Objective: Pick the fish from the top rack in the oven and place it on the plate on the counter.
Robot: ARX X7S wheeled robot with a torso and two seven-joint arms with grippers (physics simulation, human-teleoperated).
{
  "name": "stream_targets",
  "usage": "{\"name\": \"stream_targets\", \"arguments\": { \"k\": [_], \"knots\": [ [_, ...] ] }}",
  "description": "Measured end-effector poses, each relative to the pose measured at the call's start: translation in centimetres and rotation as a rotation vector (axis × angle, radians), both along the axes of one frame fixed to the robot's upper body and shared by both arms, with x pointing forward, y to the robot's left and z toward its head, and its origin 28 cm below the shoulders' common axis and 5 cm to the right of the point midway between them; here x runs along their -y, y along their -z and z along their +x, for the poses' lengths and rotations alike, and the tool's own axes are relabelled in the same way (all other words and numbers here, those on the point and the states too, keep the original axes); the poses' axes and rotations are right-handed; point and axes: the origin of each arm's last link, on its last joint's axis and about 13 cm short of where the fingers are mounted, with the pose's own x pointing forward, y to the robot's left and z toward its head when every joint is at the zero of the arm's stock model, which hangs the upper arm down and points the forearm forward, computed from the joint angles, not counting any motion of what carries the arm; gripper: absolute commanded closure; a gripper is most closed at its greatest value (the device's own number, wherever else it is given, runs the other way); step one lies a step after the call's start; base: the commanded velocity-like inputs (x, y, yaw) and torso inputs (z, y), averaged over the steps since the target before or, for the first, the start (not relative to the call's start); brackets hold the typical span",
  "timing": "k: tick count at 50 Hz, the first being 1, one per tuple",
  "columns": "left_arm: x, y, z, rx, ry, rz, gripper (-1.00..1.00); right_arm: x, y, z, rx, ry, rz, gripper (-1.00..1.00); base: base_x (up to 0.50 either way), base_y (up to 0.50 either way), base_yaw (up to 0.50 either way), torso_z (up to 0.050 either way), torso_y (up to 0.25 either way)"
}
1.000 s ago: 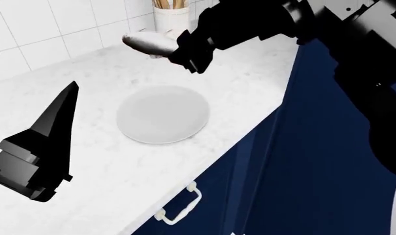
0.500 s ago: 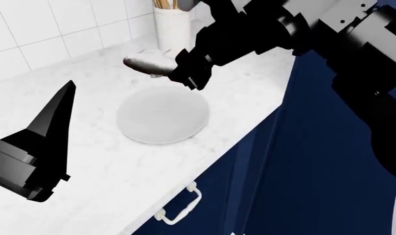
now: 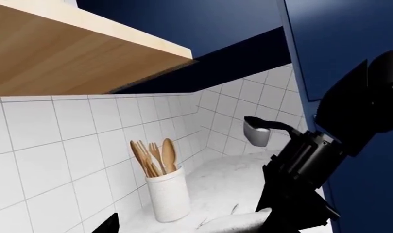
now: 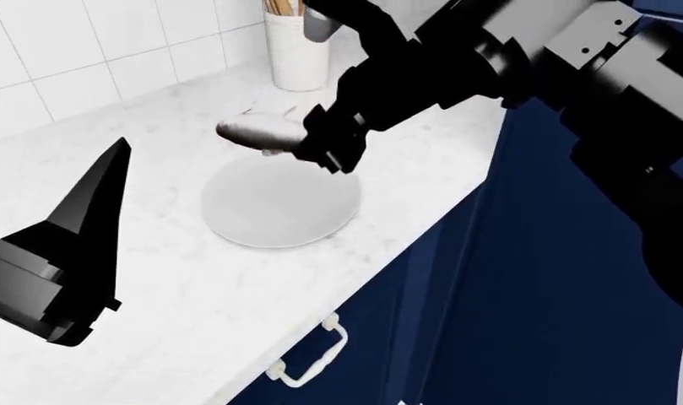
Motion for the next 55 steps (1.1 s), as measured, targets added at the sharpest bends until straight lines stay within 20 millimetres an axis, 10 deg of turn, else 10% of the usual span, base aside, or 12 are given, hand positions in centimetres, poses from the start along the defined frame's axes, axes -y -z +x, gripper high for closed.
{"name": "stream_targets", "arguments": {
  "k": [55],
  "knots": [
    [-0.2, 0.0, -0.1, 0.01, -0.008, 0.004, -1.0, -1.5, 1.9, 0.5, -0.034, -0.026, -0.073, 1.0, 0.0, 0.0, 0.0, 0.0, 0.0]
  ]
}}
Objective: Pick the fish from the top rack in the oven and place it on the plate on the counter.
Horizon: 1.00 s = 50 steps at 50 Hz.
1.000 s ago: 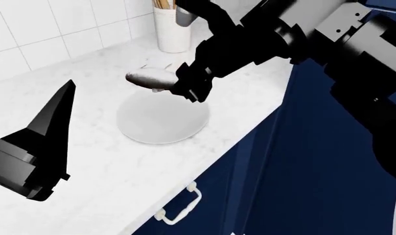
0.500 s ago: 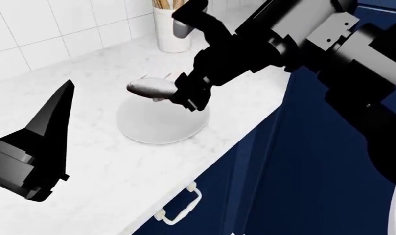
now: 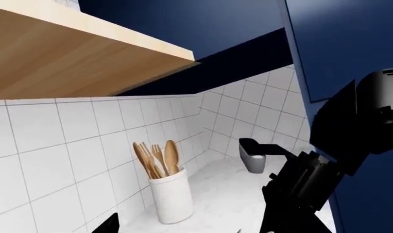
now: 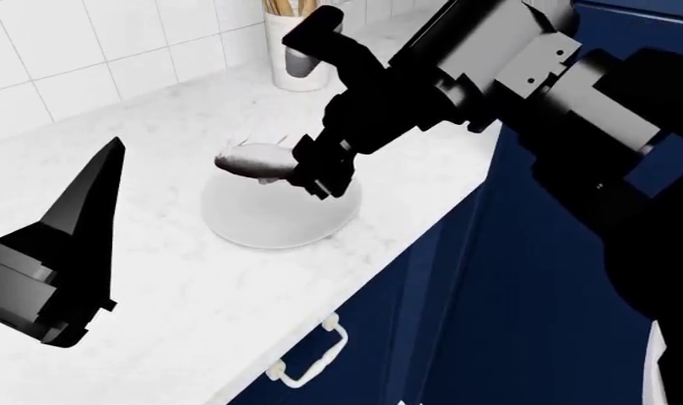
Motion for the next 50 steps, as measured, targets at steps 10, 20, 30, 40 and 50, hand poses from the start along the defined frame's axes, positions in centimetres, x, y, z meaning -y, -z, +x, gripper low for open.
{"name": "stream_targets", "arguments": {
  "k": [10, 20, 30, 40, 50],
  "knots": [
    [0.0, 0.0, 0.0, 0.003, -0.002, 0.001, -1.0, -0.2, 0.4, 0.1, -0.007, -0.003, -0.013, 1.0, 0.0, 0.0, 0.0, 0.0, 0.0],
    [0.0, 0.0, 0.0, -0.002, 0.0, -0.004, -1.0, -0.2, 0.6, 0.1, -0.011, 0.001, -0.021, 1.0, 0.0, 0.0, 0.0, 0.0, 0.0],
    [0.0, 0.0, 0.0, -0.003, 0.0, -0.004, -1.0, 0.0, 0.8, 0.3, -0.008, 0.019, -0.038, 1.0, 0.0, 0.0, 0.0, 0.0, 0.0],
    [0.0, 0.0, 0.0, -0.001, -0.001, -0.004, -1.0, 0.0, 0.9, 0.7, 0.007, 0.032, -0.048, 1.0, 0.0, 0.0, 0.0, 0.0, 0.0],
    [-0.1, 0.0, 0.0, 0.002, -0.004, -0.004, -1.0, 0.1, 1.1, 1.0, 0.025, 0.045, -0.056, 1.0, 0.0, 0.0, 0.0, -0.002, 0.0]
  ]
}}
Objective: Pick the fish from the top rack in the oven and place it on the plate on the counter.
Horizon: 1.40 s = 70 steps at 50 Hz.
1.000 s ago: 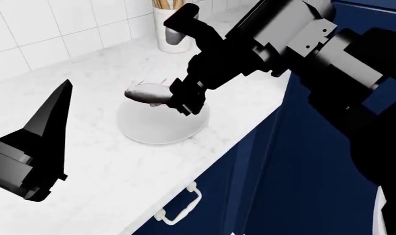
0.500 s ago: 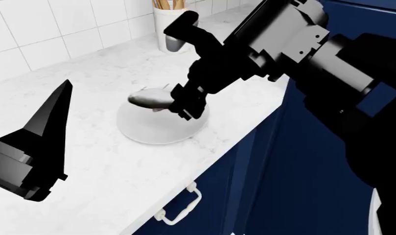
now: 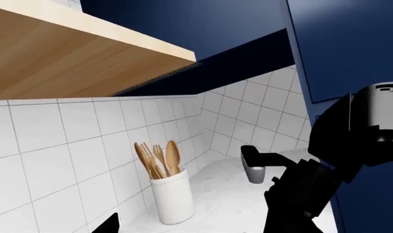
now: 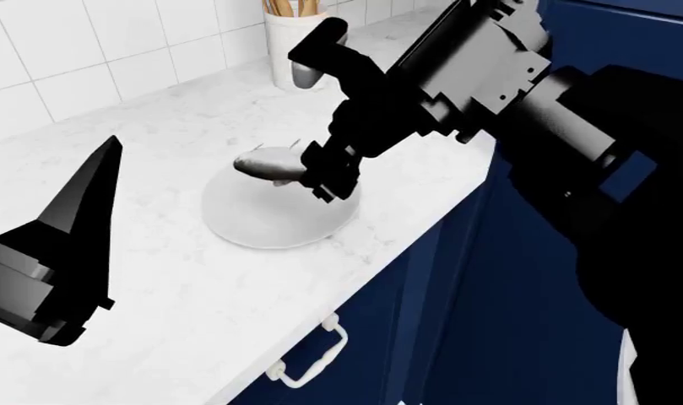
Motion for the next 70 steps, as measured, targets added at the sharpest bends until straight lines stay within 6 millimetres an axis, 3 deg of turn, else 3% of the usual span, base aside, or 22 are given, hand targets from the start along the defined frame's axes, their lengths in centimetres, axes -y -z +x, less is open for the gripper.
{"name": "stream_targets", "arguments": {
  "k": [70],
  "knots": [
    [-0.2, 0.0, 0.0, 0.009, -0.012, 0.013, -1.0, -0.7, 2.3, 0.3, -0.001, 0.001, -0.018, 1.0, 0.0, 0.0, 0.0, -0.001, 0.0]
  ]
}}
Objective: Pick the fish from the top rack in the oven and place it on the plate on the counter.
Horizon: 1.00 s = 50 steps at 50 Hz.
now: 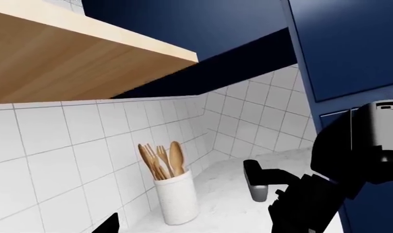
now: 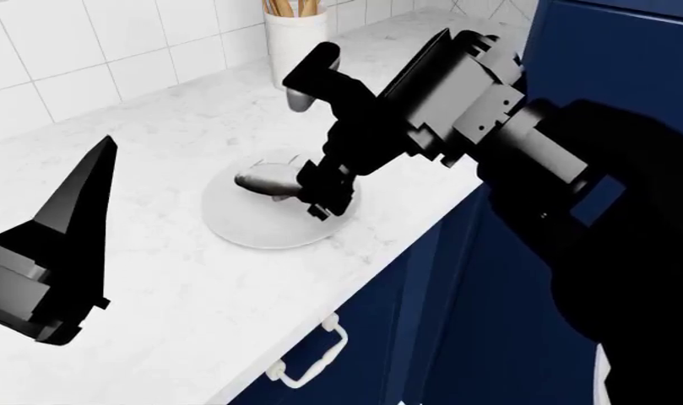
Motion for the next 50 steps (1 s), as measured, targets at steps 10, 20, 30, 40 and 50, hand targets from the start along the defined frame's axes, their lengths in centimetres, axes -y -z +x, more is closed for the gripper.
{"name": "stream_targets", "arguments": {
  "k": [10, 20, 30, 40, 50],
  "knots": [
    [0.0, 0.0, 0.0, 0.003, -0.002, 0.0, -1.0, -0.2, 0.4, 0.0, 0.019, -0.002, 0.004, 1.0, 0.0, 0.0, 0.0, -0.003, 0.0],
    [0.0, 0.0, -0.1, 0.005, -0.002, -0.005, -1.0, -0.5, 0.6, 0.0, 0.034, -0.007, 0.006, -1.0, 0.0, 0.0, 0.0, -0.002, 0.0],
    [0.0, 0.0, -0.1, 0.004, 0.0, -0.003, -1.0, -0.5, 0.6, 0.1, 0.062, -0.011, 0.004, -1.0, 0.0, 0.0, 0.0, -0.003, 0.0],
    [0.0, 0.0, 0.0, 0.006, -0.002, 0.001, -1.0, -0.5, 0.5, 0.3, 0.082, -0.008, 0.01, -1.0, 0.0, 0.0, 0.0, -0.003, 0.0],
    [0.1, 0.0, 0.0, 0.0, 0.003, -0.004, -1.0, -0.3, -0.4, 0.5, 0.119, -0.007, 0.07, -1.0, 0.0, 0.0, 0.0, -0.002, 0.0]
  ]
}}
